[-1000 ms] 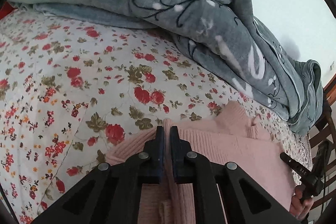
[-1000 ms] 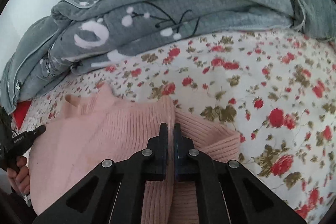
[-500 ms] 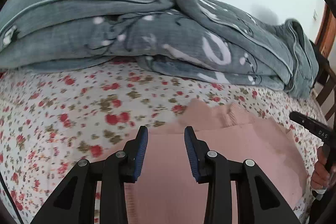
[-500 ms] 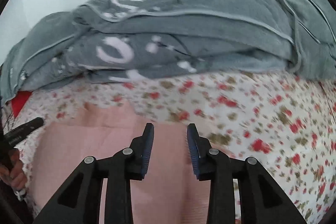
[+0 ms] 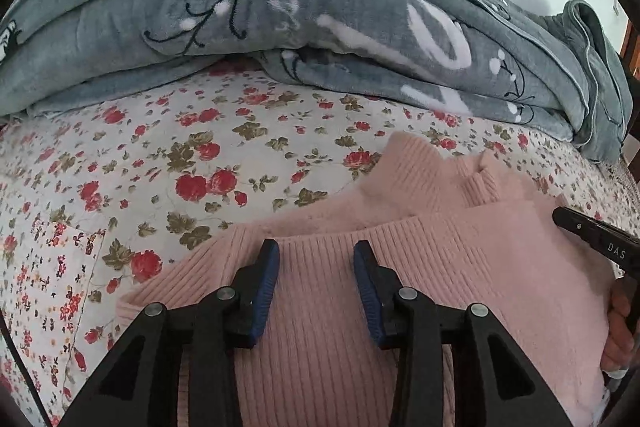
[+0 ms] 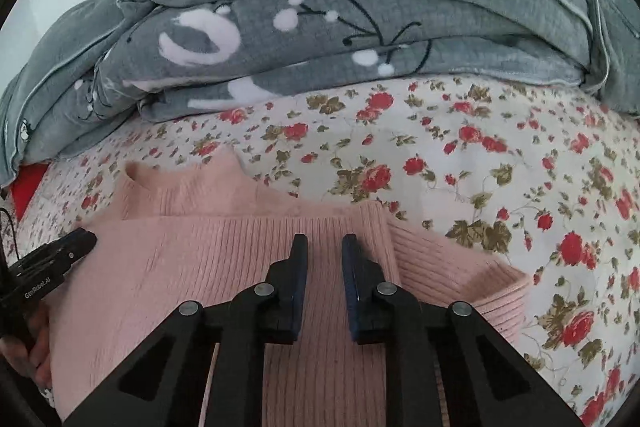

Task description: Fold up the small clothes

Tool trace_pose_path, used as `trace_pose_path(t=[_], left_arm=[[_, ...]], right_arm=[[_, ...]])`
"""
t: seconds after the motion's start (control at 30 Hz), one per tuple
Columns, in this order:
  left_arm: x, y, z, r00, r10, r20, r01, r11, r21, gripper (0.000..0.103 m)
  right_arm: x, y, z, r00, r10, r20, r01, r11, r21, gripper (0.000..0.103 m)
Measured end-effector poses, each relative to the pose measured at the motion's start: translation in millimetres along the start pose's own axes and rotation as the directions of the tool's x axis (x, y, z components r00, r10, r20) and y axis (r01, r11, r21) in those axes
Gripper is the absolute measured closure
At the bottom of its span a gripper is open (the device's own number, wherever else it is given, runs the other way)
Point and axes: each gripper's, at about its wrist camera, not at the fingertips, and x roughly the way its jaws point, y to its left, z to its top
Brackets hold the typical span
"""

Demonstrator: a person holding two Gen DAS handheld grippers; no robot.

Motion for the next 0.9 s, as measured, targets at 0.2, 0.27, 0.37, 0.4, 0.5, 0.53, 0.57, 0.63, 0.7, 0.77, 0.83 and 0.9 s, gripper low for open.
trace_pose_path(t=[0.2,0.27,0.37,0.4,0.5,0.53,0.57,0.63,0.7,0.77,0.83,0.9], left_arm=[[-0.3,-1.2,-0.4,1.000,0.001,-0.001,-0.001,1.000,0.005,0.065],[0.3,-2.1,-0.2,1.000,0.005,-0.001,-0.005,1.000,0.010,0.065],[0.6,-2.0,-0.1,1.000,0.007,-0.001,-0.007,1.000,0.015,0.065],[0.8,-2.5,-0.1,1.000,0.008,-0.001,-0.008,1.000,0.017,0.065],[1.1,-2.0,0.2,1.000,0.008,-0.001,-0.008,1.000,0.019,0.064],[1.2,-2.3,0.2,1.000,0.009,-0.001,-0.009,1.000,0.019,0.064],[1.2,-2.4,0.2,1.000,0.009,-0.001,-0.009,1.000,0.020,0.064],[1.4,-2.7,0.1,1.000,0.012,-0.001,-0.012,1.000,0.023,0.064],[1.5,-2.8,-0.1,1.000,0.012,-0.002,-0.012,1.000,0.024,0.064],[1.7,-2.6,-0.1,1.000,0.010,-0.002,-0.010,1.000,0.024,0.064],[2.2,-0.8,0.1,1.000,-0.001,-0.004,0.001,1.000,0.019,0.064],[2.2,-0.4,-0.1,1.000,-0.005,-0.004,0.006,1.000,0.017,0.063]], right_arm=[[2.7,7.8,-0.1,1.000,-0.031,0.002,0.031,0.999,-0.035,0.086],[1.5,7.3,-0.7,0.999,-0.033,0.003,0.033,0.999,-0.038,0.086],[1.4,8.3,-1.0,0.999,-0.037,0.003,0.037,0.998,-0.044,0.085],[1.9,8.0,-0.7,0.999,-0.035,0.002,0.035,0.998,-0.043,0.085],[2.6,7.5,-0.5,1.000,-0.031,0.002,0.031,0.999,-0.039,0.085],[2.5,7.6,-0.5,0.999,-0.032,0.002,0.032,0.999,-0.039,0.085],[2.5,7.5,-0.5,1.000,-0.031,0.003,0.031,0.999,-0.039,0.085],[2.4,7.4,-0.4,1.000,-0.030,0.003,0.030,0.999,-0.037,0.085],[2.0,8.0,-0.9,1.000,-0.030,0.003,0.030,0.999,-0.036,0.084],[1.7,8.8,-1.2,0.999,-0.032,0.003,0.032,0.999,-0.039,0.084],[1.7,9.5,-1.3,0.999,-0.033,0.004,0.033,0.999,-0.042,0.084],[2.0,9.6,-1.2,0.999,-0.032,0.004,0.032,0.999,-0.043,0.083]])
